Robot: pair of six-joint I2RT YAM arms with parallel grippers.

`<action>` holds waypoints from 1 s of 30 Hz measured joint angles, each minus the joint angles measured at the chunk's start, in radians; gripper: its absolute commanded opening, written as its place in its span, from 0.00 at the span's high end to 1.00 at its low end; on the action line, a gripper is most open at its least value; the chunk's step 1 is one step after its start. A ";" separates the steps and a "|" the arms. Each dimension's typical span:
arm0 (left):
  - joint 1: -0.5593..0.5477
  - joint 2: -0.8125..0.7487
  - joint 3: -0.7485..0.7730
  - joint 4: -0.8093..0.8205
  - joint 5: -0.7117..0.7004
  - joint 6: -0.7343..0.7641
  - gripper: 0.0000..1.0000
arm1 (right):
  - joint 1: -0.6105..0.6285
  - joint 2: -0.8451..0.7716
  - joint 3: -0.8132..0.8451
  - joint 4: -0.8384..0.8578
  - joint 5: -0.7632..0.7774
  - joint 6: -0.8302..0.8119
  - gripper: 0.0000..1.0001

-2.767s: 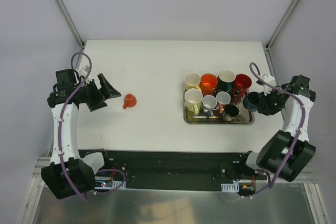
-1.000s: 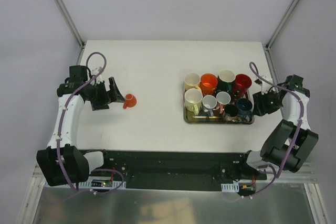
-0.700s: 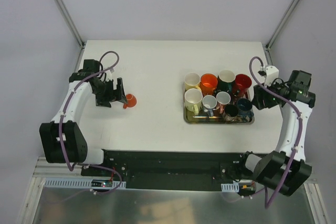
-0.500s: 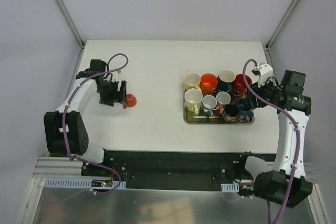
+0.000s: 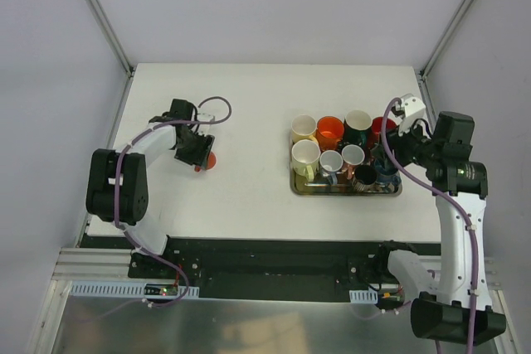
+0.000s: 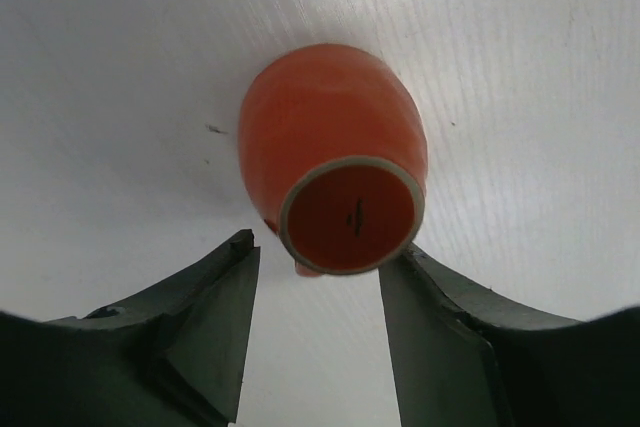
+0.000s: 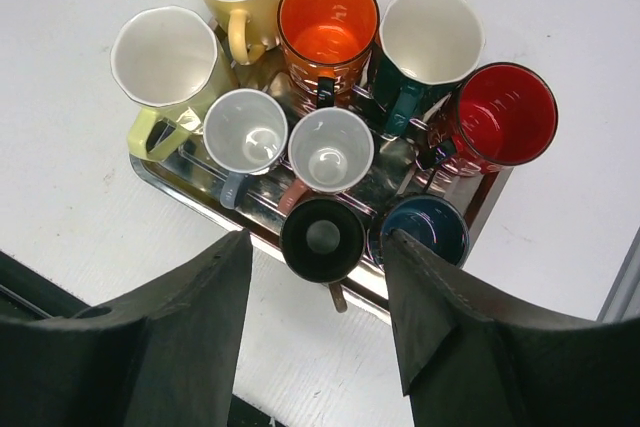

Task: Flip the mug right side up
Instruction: Place the cup on the tray, then turn over the cup at the center of the board.

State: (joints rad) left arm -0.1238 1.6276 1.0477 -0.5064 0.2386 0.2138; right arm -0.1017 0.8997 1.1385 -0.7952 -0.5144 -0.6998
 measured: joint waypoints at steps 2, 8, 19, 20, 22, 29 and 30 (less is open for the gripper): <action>-0.011 0.038 0.003 0.016 -0.032 0.003 0.54 | 0.013 0.000 0.000 0.006 0.008 0.016 0.39; -0.021 0.091 0.014 0.039 -0.089 0.004 0.81 | 0.049 0.001 0.000 0.026 0.030 0.053 0.39; -0.019 0.061 0.017 0.009 -0.041 0.023 1.00 | 0.133 0.007 -0.032 0.074 0.037 0.090 0.40; -0.019 0.050 0.026 -0.020 -0.013 0.022 1.00 | 0.144 0.008 -0.036 0.076 0.037 0.090 0.40; -0.019 0.026 0.060 -0.089 0.060 0.021 1.00 | 0.172 0.016 -0.042 0.084 0.033 0.092 0.40; -0.019 -0.010 0.286 -0.342 0.526 0.022 1.00 | 0.328 0.012 -0.129 0.246 0.024 0.076 0.34; -0.019 -0.010 0.310 -0.378 0.607 0.016 1.00 | 0.364 0.003 -0.159 0.295 0.029 0.057 0.33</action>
State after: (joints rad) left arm -0.1429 1.6173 1.3575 -0.8848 0.8455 0.2302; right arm 0.2619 0.9031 0.9798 -0.5003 -0.4850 -0.6430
